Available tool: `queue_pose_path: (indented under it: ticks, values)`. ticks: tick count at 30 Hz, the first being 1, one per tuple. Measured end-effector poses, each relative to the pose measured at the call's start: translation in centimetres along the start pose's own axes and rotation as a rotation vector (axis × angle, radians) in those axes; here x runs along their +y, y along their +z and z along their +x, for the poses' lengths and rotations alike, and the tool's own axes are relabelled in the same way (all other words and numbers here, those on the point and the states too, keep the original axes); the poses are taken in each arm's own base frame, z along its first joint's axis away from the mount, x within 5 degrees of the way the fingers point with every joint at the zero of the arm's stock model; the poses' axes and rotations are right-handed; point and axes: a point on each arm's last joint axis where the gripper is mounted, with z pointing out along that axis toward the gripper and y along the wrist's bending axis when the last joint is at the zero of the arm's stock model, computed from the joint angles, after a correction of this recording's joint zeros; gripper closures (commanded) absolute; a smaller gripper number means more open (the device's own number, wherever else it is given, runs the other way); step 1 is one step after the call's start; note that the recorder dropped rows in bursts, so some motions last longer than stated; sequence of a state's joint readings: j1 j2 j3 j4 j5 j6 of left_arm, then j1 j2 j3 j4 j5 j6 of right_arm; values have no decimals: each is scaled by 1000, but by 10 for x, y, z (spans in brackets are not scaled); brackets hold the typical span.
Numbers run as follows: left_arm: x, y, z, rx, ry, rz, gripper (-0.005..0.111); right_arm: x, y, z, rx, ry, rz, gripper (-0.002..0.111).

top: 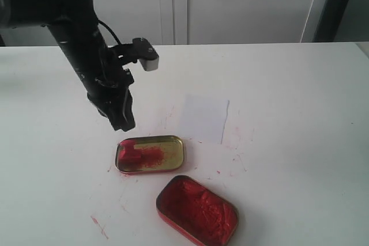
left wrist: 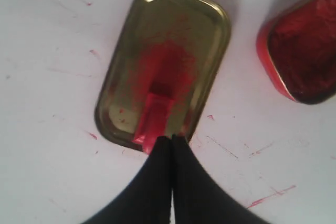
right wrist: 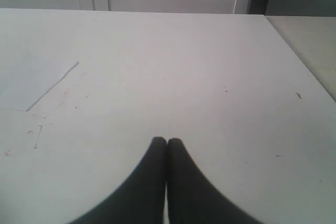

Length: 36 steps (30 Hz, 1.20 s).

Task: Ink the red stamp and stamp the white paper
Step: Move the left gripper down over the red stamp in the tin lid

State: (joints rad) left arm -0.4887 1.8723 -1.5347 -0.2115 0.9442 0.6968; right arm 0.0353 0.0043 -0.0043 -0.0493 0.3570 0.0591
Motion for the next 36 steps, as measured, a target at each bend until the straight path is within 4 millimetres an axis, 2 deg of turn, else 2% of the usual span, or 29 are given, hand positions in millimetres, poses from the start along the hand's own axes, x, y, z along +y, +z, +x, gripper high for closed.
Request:
queue_pose_path:
  ticks: [4,10,16,23,27,36]
  values:
    - [-12,11,-8,25,199,36,107,0,0,0,0,0,0,108]
    - [-16,16,-10,101,356,2,107,0,0,0,0,0,0,108]
    - [-11,15,-5,163,392,-44,107,0,0,0,0,0,0,108]
    - [-7,17,-8,145,390,-89,107,0,0,0,0,0,0,108]
    - [-4,23,-8,148,384,-90,107,0,0,0,0,0,0,108]
    - [3,21,-2,91,292,-36,107,0,0,0,0,0,0,108]
